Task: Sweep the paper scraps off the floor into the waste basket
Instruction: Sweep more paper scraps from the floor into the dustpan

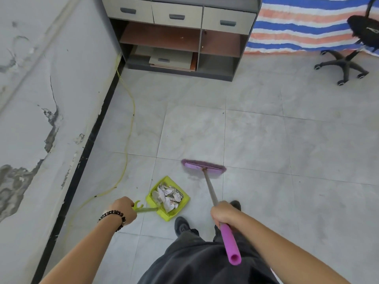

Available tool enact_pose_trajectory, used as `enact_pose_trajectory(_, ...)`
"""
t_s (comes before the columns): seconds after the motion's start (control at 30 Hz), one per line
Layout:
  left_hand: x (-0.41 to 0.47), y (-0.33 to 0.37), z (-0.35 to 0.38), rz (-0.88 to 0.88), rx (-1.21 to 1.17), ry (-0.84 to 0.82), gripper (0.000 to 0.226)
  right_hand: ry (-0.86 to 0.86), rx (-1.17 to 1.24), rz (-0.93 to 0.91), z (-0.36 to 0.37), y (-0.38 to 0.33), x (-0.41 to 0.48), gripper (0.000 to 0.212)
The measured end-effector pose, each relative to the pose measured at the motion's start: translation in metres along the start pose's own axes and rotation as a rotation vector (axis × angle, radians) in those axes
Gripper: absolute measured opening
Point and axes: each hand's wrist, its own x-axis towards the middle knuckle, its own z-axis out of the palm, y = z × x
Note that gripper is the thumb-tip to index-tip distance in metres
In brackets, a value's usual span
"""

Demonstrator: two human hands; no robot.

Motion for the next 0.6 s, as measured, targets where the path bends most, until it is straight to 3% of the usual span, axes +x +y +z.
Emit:
enact_pose_trajectory(0.07, -0.003, -0.006, 0.007, -0.018, 0.005, -0.009, 0.033, -0.103, -0.123, -0.026, 0.016, 0.005, -0.008, 0.01)
enact_pose_trajectory(0.13, -0.005, -0.011, 0.012, -0.019, 0.008, -0.014, 0.033, -0.145, -0.071, -0.03, 0.014, 0.011, -0.017, 0.012)
enact_pose_trajectory(0.3, -0.01, -0.002, 0.004, 0.041, 0.022, 0.005, 0.018, -0.336, 0.541, 0.157, -0.04, 0.016, -0.036, 0.032)
enact_pose_trajectory(0.6, -0.017, 0.057, -0.005, 0.213, 0.011, 0.093, 0.022, -0.199, 0.905, 0.133, -0.081, 0.047, -0.072, 0.023)
